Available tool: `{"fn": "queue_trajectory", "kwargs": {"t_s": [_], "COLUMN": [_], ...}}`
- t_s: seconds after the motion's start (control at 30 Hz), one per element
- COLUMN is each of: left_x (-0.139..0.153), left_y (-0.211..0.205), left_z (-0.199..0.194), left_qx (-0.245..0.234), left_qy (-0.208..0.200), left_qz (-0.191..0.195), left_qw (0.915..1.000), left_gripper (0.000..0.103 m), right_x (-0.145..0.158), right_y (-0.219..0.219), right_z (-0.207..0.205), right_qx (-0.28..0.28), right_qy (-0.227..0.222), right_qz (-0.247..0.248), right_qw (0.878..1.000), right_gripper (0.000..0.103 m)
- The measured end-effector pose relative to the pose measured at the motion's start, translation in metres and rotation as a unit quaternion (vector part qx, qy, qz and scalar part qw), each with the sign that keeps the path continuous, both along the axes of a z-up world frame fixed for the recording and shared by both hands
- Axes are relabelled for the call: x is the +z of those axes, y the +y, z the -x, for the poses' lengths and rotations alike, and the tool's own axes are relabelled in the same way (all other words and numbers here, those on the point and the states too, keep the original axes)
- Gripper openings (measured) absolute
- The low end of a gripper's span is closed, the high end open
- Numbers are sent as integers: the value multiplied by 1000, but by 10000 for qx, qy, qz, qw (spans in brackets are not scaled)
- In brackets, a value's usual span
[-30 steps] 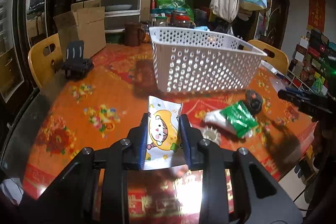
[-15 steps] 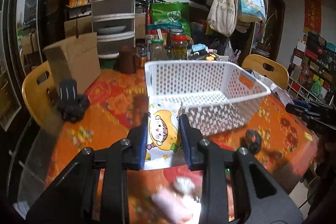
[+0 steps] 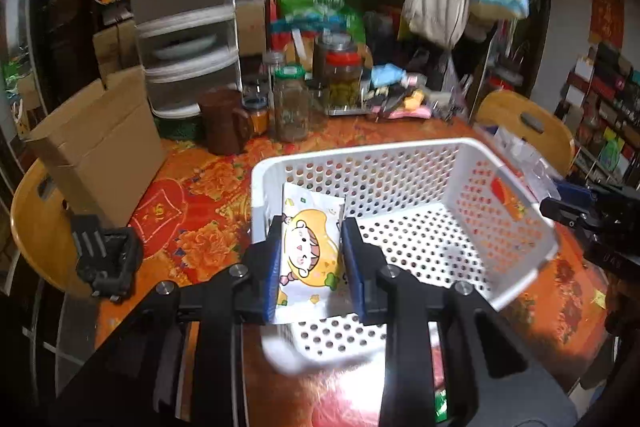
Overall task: Organize soft objects
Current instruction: 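Carry the snack packet into the white basket and open the left gripper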
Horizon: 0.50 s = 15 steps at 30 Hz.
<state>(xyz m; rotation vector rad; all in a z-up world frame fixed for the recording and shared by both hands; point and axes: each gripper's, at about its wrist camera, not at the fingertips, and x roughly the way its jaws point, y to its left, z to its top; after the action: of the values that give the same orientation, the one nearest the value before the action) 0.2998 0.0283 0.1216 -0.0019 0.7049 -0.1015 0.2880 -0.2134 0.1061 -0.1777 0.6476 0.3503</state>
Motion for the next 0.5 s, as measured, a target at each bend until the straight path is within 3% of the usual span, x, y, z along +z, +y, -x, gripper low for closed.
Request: {"fn": "queue_trajectory", "kwargs": {"t_s": [0.2, 0.5], "left_x": [-22, -50], "left_y": [-6, -15], "left_z": [-51, -67], "left_qx": [-29, -122], "left_qy": [491, 794], "left_qz": [-28, -64], "left_qw": [9988, 9967], "left_gripper": [26, 26], "right_x": [-23, -43], "right_y": [12, 23], "right_z": [-48, -67], "right_qx": [17, 224], "right_qy": [478, 853], "right_qz": [315, 321], "right_qw": [9984, 9956], "right_gripper": [32, 32]}}
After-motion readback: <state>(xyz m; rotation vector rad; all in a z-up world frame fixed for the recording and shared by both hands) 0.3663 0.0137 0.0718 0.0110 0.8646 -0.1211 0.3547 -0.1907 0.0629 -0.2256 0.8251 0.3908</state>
